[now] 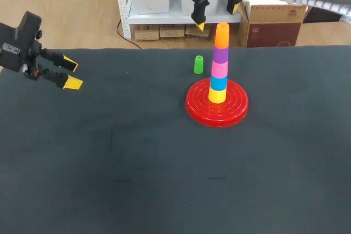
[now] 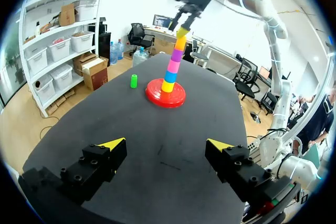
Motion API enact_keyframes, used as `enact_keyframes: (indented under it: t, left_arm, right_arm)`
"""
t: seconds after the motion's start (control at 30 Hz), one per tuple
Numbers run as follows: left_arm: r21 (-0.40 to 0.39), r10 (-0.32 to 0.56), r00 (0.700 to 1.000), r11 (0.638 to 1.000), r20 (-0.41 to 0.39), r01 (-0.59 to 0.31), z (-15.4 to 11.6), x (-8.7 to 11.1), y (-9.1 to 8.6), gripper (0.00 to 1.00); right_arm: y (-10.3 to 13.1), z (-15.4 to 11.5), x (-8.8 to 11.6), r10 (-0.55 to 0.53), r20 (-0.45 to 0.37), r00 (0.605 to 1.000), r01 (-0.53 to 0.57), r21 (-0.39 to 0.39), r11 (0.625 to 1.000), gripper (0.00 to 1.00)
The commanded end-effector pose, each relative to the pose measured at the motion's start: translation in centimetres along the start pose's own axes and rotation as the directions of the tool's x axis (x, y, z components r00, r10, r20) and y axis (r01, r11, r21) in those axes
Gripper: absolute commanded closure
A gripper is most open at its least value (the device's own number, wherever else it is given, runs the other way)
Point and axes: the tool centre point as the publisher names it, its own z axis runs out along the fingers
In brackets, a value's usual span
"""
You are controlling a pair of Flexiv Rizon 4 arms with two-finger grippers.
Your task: Pick up and stack the cylinders on the red base in this order: pink,purple,orange,green
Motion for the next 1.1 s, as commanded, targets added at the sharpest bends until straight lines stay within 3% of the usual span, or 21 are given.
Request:
enact_keyframes:
  t: [0.03,1.03,1.1]
  left_arm:
    - [0.0,0.002,1.0,1.0,0.003,-0.002,0.0,0.1,0.0,0.0]
    - [0.0,0.002,1.0,1.0,0.003,-0.002,0.0,0.1,0.0,0.0]
    - [0.0,0.002,1.0,1.0,0.003,-0.002,0.0,0.1,0.0,0.0]
  right_arm:
    - [-1.0,3.2,-4.0,-0.006,-0.095,0.995,0.002,-0.039,0.999,0.0]
    - [-0.6,3.8,-4.1,0.003,-0.08,0.997,-0.005,-0.025,1.0,0.0]
    - [-0.6,4.4,-4.3,0.04,-0.091,0.995,-0.043,-0.034,0.999,0.0]
